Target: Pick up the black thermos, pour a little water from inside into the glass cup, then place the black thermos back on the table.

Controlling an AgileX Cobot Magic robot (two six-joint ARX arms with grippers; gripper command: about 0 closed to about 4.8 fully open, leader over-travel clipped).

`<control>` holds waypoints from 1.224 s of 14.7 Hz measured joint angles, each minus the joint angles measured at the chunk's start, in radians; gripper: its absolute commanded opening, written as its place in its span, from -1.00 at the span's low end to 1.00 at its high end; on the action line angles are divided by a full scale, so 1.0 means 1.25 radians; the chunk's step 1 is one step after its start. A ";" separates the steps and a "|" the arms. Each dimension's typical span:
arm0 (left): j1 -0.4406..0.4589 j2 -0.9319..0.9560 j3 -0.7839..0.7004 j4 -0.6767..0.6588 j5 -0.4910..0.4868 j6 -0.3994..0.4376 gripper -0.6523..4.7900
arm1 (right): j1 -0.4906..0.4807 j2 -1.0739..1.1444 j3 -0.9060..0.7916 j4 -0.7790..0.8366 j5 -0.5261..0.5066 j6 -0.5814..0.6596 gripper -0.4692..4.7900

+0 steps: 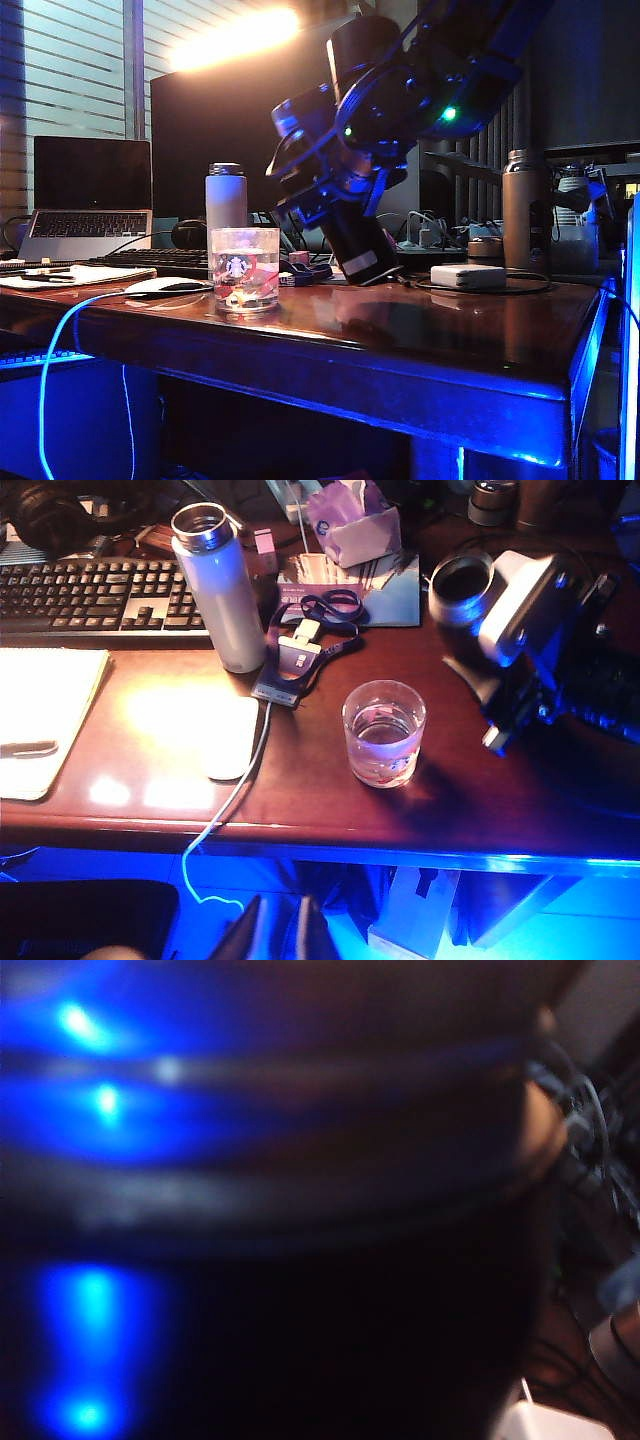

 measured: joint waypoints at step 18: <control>0.000 0.000 0.000 -0.006 0.002 0.000 -0.55 | 0.012 0.055 0.073 -0.035 0.036 -0.251 -0.50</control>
